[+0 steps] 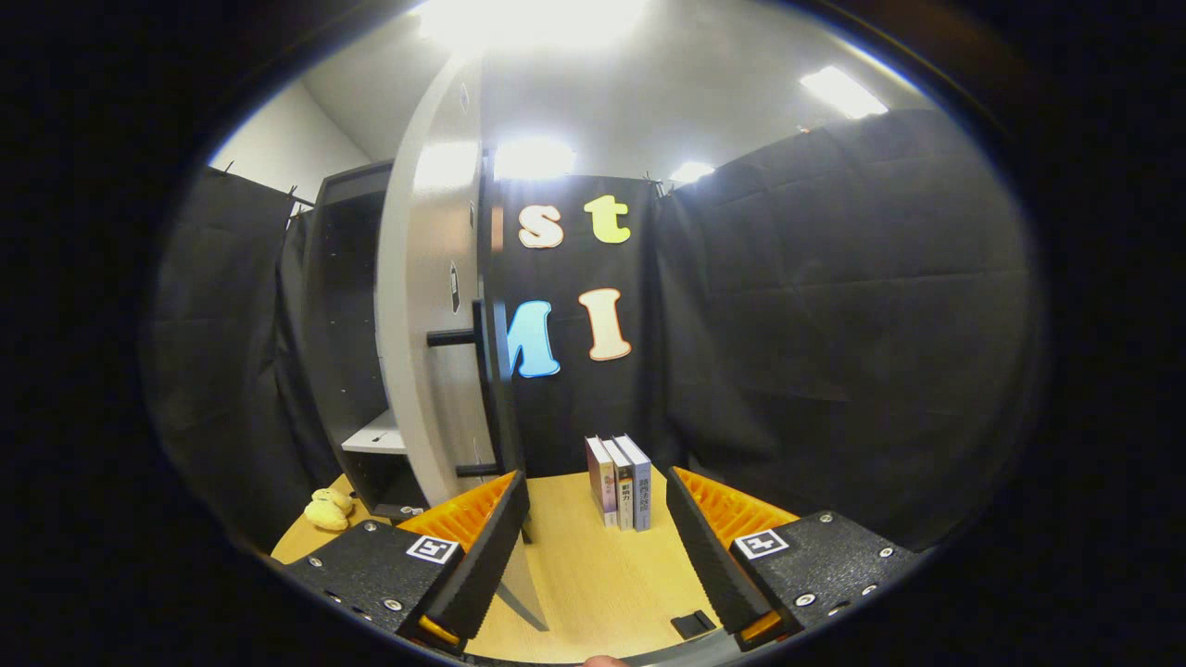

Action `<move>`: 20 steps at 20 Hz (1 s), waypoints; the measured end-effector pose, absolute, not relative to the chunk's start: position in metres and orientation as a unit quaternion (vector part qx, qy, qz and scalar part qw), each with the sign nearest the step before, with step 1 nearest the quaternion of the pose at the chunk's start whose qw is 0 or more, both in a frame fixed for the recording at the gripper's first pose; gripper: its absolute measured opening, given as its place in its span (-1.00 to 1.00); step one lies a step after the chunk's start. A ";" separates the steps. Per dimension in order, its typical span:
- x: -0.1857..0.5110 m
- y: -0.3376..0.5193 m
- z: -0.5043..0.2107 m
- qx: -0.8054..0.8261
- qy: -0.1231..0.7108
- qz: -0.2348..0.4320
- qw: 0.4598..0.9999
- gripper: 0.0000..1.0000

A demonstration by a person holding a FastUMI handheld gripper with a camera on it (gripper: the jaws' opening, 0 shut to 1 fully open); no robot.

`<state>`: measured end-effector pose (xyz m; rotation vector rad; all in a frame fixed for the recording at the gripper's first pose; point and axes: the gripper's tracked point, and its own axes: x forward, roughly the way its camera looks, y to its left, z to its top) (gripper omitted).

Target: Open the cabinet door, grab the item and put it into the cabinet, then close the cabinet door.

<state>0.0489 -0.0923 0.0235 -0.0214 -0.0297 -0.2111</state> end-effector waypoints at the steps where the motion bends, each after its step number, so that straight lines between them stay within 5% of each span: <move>1: 0.060 -0.094 0.024 -0.016 -0.012 -0.098 0.995 0.85; 11: 0.079 -0.070 0.024 -0.012 -0.015 -0.032 0.999 0.81; 20: 0.082 0.057 0.015 -0.032 -0.030 0.006 0.999 0.83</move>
